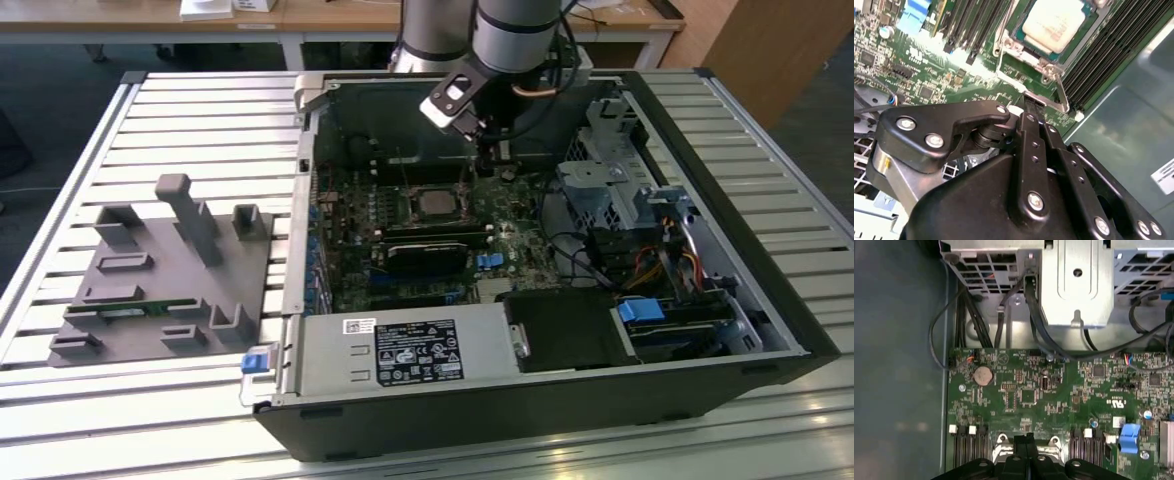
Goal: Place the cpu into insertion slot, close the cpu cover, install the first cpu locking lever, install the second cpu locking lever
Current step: 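Close the cpu cover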
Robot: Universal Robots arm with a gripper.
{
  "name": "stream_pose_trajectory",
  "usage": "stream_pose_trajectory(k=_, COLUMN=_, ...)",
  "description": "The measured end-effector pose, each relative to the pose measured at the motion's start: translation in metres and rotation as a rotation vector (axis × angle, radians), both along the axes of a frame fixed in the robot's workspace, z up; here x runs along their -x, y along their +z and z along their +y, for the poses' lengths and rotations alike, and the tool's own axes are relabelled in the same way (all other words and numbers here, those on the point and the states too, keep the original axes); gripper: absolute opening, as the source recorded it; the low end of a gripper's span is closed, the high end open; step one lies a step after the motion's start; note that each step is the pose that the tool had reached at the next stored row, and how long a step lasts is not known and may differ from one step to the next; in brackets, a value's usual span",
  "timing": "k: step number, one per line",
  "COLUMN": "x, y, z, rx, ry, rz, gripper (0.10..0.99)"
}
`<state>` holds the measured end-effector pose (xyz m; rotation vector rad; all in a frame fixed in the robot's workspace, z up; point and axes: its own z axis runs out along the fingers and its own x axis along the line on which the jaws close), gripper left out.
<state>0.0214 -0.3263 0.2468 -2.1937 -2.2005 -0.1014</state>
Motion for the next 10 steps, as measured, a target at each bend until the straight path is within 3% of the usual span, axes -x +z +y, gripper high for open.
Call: stream_pose_trajectory(k=10, x=0.0180, y=-0.0014, z=0.0000, rx=0.000, ry=0.000, rz=-0.0001, gripper=0.106)
